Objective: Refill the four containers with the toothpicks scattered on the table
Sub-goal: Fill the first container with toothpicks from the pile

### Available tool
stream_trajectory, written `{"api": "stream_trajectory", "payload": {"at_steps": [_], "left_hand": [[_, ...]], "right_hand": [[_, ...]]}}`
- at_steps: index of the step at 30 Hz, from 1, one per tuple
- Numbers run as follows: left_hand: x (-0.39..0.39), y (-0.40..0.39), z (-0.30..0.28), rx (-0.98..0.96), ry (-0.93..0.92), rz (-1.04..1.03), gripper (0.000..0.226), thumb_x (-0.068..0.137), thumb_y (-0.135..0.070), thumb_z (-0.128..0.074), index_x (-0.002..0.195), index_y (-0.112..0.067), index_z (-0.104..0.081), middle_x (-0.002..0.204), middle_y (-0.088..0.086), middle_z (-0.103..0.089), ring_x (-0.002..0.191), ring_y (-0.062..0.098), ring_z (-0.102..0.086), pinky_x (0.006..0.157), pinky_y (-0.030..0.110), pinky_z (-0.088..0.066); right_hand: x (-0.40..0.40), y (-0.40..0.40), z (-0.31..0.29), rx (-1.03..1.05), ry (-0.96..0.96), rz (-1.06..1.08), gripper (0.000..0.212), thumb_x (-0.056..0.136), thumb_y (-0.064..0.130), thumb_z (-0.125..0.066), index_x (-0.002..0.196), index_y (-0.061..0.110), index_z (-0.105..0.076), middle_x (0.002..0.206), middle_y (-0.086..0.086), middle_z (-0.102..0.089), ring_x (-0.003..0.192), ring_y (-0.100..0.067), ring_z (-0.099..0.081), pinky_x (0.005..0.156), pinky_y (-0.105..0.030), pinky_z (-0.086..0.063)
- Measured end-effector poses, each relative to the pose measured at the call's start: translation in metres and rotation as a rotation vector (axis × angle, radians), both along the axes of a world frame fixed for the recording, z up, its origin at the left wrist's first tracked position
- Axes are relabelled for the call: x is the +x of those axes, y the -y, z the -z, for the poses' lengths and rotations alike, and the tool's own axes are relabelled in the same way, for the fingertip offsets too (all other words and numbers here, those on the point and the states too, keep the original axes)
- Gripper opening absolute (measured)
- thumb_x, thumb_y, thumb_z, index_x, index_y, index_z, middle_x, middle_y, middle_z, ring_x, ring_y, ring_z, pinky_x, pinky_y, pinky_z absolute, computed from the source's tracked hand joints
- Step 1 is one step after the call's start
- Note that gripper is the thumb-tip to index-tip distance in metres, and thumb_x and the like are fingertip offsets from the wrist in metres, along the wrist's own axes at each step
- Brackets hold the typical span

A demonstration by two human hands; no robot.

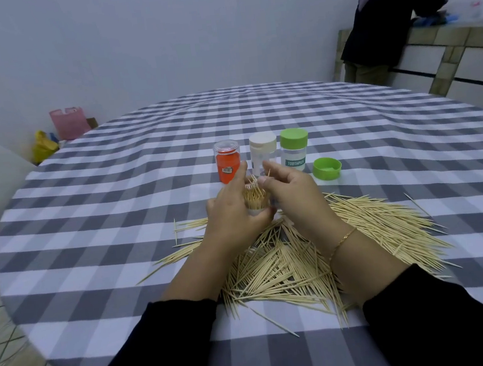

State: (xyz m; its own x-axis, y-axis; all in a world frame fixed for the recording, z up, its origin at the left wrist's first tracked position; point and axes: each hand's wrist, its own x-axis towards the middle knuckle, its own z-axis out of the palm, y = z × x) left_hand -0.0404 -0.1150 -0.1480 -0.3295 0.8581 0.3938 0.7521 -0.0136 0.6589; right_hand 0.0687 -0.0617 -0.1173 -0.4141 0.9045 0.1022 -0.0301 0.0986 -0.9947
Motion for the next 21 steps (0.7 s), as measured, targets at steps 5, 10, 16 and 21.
{"api": "stream_trajectory", "payload": {"at_steps": [5,10,16,21], "left_hand": [[0.0019,0.0031,-0.0025,0.024,0.006,0.043,0.089,0.08,-0.047,-0.068,0.153,-0.029,-0.021,0.143,-0.009,-0.048,0.131,0.012,-0.044,0.11,0.047,-0.029],[0.0049,0.0064,-0.0057,0.048,0.08,0.082,0.085,0.073,-0.048,-0.062,0.15,-0.031,-0.029,0.131,-0.016,-0.052,0.124,0.012,-0.051,0.105,0.05,-0.039],[0.0043,0.0073,-0.0077,0.117,0.147,0.087,0.07,0.071,-0.044,-0.066,0.135,-0.049,-0.037,0.112,-0.037,-0.045,0.125,0.008,-0.048,0.108,0.048,-0.036],[0.0022,0.0064,-0.0086,0.105,0.223,0.087,0.062,0.07,-0.048,-0.066,0.121,-0.064,-0.035,0.111,-0.035,-0.053,0.125,0.004,-0.046,0.11,0.047,-0.033]], "right_hand": [[0.001,0.0061,-0.0052,0.127,-0.001,-0.049,0.045,0.098,0.015,-0.048,0.142,0.022,-0.041,0.136,0.007,-0.051,0.125,-0.007,-0.048,0.106,-0.033,-0.042],[0.002,0.0035,-0.0026,0.139,0.048,-0.013,0.04,0.099,0.015,-0.046,0.14,0.014,-0.045,0.133,0.002,-0.054,0.115,-0.003,-0.049,0.099,-0.021,-0.042],[0.0012,-0.0008,0.0012,0.075,0.041,-0.05,0.042,0.1,0.021,-0.046,0.141,0.019,-0.042,0.134,-0.001,-0.053,0.114,-0.01,-0.053,0.103,-0.034,-0.043],[0.0026,-0.0027,-0.0028,-0.037,0.021,-0.106,0.05,0.094,0.016,-0.051,0.141,0.025,-0.036,0.123,0.004,-0.053,0.113,-0.018,-0.056,0.099,-0.04,-0.047]]}}
